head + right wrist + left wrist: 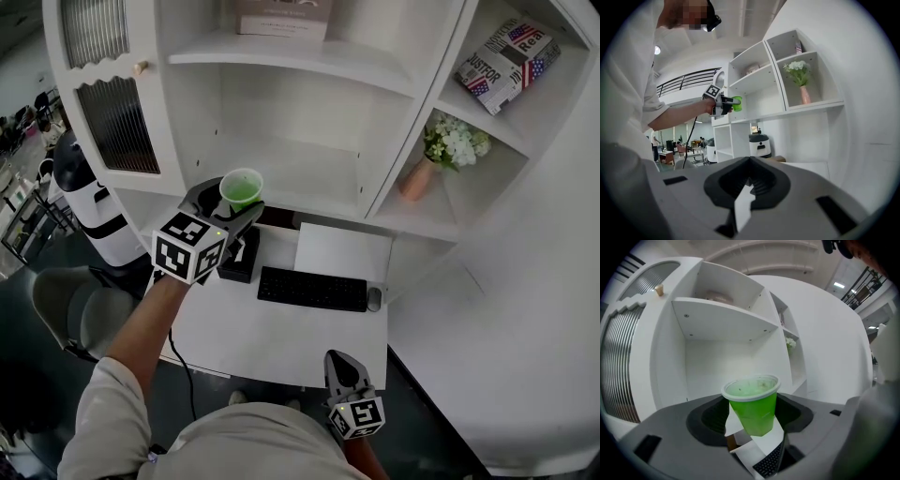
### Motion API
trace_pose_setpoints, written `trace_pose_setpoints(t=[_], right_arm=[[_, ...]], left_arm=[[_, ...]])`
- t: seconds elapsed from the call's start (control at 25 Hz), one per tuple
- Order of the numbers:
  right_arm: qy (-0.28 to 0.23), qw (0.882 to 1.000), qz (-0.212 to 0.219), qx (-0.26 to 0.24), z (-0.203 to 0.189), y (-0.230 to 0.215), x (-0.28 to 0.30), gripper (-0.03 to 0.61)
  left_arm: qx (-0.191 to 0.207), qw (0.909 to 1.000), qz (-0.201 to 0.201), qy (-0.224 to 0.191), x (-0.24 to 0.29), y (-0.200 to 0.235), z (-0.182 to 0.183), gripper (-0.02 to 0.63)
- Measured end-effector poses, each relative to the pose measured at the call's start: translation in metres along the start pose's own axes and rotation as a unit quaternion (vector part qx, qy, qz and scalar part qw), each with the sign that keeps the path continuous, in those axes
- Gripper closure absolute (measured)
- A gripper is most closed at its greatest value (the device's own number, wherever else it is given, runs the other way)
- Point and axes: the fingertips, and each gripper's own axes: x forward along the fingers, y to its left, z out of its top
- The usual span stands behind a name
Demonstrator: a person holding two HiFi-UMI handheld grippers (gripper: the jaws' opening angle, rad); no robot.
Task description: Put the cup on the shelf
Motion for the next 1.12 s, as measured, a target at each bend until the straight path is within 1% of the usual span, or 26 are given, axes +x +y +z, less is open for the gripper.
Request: trace_pose_setpoints(t=[0.28, 0.52, 1.12], right_arm=[[-0.001, 1.0, -0.015, 0.009, -0.003, -0.011, -0.008, 0.574], [0.001, 0.999, -0.031, 0.017, -0.006, -0.02, -0.017, 0.574], [0.008, 0.997, -0.067, 0.039, -0.02, -0.045, -0.041, 0.574]], left_arm=[[0.002, 0.9999, 0.004, 0.014, 0.031, 0.017, 0.009, 0.319], [0.005, 0.9994, 0.012, 0.031, 0.063, 0.029, 0.008, 0.319], [-0.004, 0.9978, 0.017, 0.064, 0.119, 0.041, -0.012, 0.319]])
